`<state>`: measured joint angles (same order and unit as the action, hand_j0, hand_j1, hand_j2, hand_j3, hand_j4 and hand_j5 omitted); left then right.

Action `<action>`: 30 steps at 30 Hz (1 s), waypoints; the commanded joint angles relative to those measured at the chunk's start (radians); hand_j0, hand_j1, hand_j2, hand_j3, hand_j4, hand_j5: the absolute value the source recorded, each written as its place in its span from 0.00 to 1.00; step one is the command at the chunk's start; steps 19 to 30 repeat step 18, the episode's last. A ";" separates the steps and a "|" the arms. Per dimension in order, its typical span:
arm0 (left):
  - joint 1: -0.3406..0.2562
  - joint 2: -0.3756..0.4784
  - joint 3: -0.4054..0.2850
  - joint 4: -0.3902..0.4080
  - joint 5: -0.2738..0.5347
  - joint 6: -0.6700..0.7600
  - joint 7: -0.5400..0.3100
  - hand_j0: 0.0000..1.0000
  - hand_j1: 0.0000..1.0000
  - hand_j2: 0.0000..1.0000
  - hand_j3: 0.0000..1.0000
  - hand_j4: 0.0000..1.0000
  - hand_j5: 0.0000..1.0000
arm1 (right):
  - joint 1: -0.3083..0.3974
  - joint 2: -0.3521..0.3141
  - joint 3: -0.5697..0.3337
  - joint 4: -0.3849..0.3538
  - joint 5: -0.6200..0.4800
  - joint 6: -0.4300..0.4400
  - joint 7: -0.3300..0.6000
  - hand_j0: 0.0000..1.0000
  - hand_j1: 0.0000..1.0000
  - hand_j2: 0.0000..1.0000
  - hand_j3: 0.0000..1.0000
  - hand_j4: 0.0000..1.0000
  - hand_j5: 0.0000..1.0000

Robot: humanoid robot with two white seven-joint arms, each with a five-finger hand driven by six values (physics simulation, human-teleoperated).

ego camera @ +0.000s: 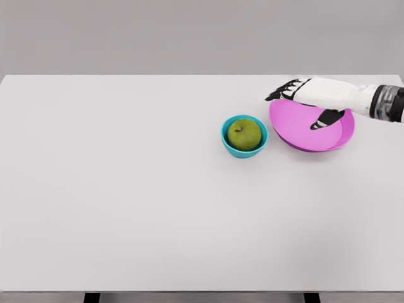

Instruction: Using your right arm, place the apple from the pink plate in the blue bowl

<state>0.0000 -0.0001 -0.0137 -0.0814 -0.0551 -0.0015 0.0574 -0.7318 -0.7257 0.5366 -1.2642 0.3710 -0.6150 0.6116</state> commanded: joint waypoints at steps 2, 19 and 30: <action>0.000 0.000 0.000 0.000 0.000 0.000 -0.001 1.00 1.00 1.00 1.00 1.00 1.00 | 0.077 -0.052 -0.173 -0.004 -0.024 0.004 -0.001 1.00 1.00 1.00 1.00 1.00 1.00; -0.006 0.000 0.000 -0.001 0.007 -0.005 0.001 1.00 1.00 1.00 1.00 1.00 1.00 | 0.316 0.072 -0.437 -0.035 -0.007 0.004 -0.001 1.00 1.00 1.00 1.00 1.00 1.00; -0.006 0.000 0.000 -0.001 0.007 -0.005 0.001 1.00 1.00 1.00 1.00 1.00 1.00 | 0.316 0.072 -0.437 -0.035 -0.007 0.004 -0.001 1.00 1.00 1.00 1.00 1.00 1.00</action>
